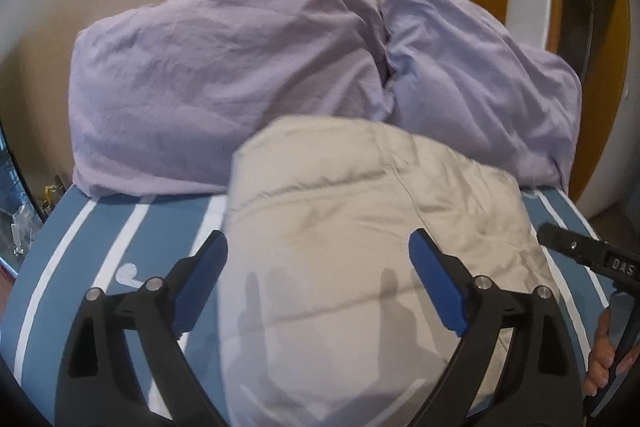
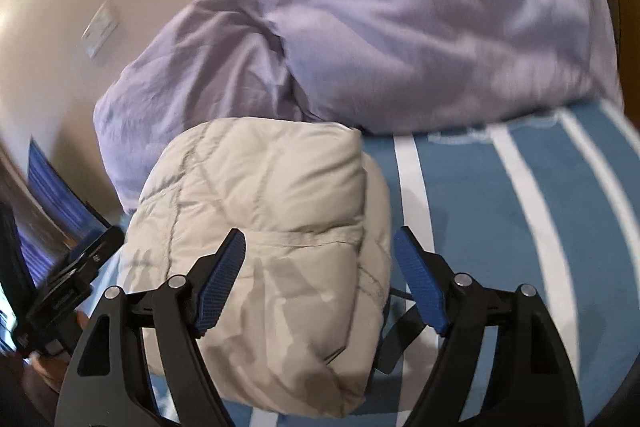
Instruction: Fold large clothes
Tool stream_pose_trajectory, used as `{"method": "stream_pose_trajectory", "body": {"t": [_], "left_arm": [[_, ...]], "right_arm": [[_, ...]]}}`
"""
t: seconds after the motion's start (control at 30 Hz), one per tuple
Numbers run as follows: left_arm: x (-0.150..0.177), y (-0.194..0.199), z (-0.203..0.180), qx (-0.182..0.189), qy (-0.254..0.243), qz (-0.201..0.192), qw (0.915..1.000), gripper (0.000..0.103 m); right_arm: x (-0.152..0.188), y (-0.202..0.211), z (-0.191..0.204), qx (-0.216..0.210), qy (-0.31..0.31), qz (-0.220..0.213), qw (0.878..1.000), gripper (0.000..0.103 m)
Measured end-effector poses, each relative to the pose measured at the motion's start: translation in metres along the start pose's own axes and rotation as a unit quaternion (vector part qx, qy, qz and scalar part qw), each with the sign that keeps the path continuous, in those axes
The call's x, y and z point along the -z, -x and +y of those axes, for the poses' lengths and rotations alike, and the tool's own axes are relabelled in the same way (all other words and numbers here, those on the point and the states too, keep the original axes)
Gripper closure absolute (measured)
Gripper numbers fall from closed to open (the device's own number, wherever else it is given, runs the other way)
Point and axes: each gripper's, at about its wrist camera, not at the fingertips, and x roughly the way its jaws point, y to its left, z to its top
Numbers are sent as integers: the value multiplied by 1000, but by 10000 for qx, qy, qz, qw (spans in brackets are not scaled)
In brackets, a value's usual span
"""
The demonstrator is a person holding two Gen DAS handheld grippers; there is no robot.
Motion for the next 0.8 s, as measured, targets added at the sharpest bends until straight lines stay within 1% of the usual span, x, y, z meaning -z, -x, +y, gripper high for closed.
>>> {"method": "stream_pose_trajectory", "body": {"t": [0.03, 0.1, 0.17, 0.3, 0.43, 0.6, 0.7, 0.8], "left_arm": [[1, -3, -5, -6, -29, 49, 10000, 11], [7, -8, -10, -35, -95, 132, 9999, 11], [13, -12, -13, -78, -162, 174, 9997, 11], [18, -15, -11, -48, -185, 156, 9997, 11], [21, -20, -10, -32, -192, 133, 9997, 9], [27, -24, -14, -41, -347, 25, 9994, 7], [30, -27, -13, 50, -364, 4, 9993, 7], [33, -31, -15, 45, -446, -26, 9990, 7]], "right_arm": [[1, 2, 10, 49, 215, -64, 9997, 36], [3, 5, 21, 111, 460, -143, 9988, 44], [4, 5, 29, 127, 612, -224, 9978, 47], [3, 2, 36, 335, 851, -477, 9947, 48], [4, -2, 38, 360, 912, -565, 9936, 48], [9, -21, 39, 470, 1041, -541, 9920, 48], [19, -43, 36, 657, 1205, -316, 9900, 48], [25, -55, 31, 636, 1177, -242, 9907, 48]]}}
